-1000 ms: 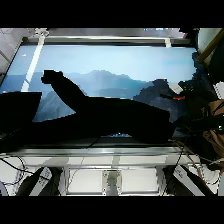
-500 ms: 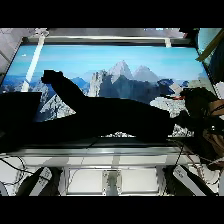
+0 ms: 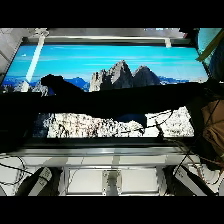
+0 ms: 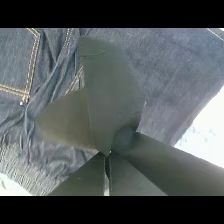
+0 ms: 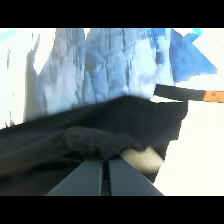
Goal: Fold the clothes and pants, and hang the long-sleeved shirts on hangers.
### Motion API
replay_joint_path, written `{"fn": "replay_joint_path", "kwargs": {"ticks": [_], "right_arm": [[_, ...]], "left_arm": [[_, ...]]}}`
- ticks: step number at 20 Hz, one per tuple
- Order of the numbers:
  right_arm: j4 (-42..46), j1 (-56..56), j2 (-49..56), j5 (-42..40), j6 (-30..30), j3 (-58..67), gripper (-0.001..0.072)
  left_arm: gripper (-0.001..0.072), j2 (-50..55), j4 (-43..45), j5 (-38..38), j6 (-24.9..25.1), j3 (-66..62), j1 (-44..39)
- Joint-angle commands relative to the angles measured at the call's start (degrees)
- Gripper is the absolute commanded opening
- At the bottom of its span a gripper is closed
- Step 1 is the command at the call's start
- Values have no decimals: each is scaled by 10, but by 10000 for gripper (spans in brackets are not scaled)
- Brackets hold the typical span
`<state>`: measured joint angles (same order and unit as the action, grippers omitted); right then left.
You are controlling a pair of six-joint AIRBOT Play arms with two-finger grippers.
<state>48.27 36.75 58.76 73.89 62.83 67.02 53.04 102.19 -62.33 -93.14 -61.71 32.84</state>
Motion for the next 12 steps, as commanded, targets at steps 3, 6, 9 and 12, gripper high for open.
{"fn": "replay_joint_path", "kwargs": {"ticks": [3,6,9,12], "right_arm": [[158,1,-83,32,-19,-162,11],[262,1,-106,30,-19,-315,11],[316,1,-103,3,-18,-362,11],[315,1,-103,-8,18,-349,15]], "left_arm": [[8,-38,30,-62,43,78,1],[8,-50,28,-58,58,182,0],[8,-44,33,-26,66,231,0],[8,-37,33,5,66,231,0]]}}
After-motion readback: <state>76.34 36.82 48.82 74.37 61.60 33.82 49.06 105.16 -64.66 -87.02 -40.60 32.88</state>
